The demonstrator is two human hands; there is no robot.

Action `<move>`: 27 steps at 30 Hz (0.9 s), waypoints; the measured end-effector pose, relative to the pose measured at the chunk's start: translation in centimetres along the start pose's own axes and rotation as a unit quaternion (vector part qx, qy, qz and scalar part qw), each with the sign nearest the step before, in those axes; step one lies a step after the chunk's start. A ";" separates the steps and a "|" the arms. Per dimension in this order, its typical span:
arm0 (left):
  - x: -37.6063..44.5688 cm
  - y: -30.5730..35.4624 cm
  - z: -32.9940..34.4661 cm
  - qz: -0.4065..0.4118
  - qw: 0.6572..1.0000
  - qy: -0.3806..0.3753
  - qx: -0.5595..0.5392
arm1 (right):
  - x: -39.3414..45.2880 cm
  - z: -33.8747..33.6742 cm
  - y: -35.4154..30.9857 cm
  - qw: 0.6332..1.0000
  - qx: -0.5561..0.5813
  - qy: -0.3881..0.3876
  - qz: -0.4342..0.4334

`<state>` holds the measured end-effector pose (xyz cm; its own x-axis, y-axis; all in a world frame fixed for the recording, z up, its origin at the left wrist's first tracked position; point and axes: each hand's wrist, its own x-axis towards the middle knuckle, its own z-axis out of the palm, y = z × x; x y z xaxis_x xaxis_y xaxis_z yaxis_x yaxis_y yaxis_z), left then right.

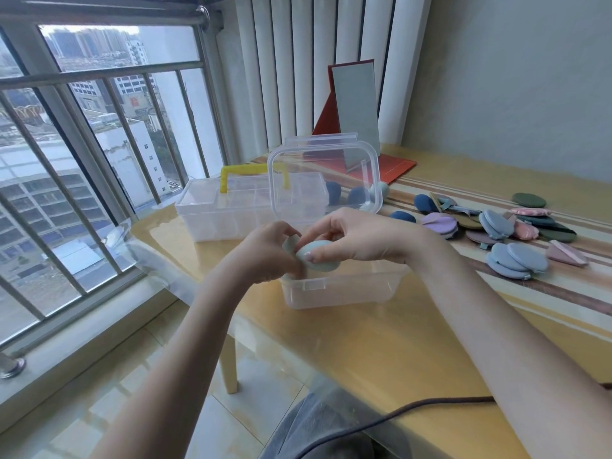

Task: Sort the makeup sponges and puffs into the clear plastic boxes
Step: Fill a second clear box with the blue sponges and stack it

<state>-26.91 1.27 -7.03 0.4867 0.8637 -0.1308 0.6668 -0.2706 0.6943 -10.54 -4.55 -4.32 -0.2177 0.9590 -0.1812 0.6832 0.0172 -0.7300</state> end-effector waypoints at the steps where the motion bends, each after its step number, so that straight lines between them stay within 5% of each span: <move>1: 0.0 0.0 0.0 -0.001 1.000 0.001 -0.005 | 0.0 -0.1 -0.1 1.000 -0.004 0.012 -0.002; 14: -0.2 0.2 -0.1 0.001 1.000 -0.010 -0.009 | -0.6 -0.5 -0.2 0.995 0.090 -0.036 -0.003; 27: 0.0 0.0 -0.3 0.014 1.000 -0.006 -0.019 | 0.2 0.9 -0.2 0.999 -0.004 -0.026 -0.032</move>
<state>-27.10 1.37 -6.88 0.5120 0.8507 -0.1188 0.6311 -0.2787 0.7239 -11.34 -4.64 -4.73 -0.2959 0.9402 -0.1689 0.6720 0.0793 -0.7363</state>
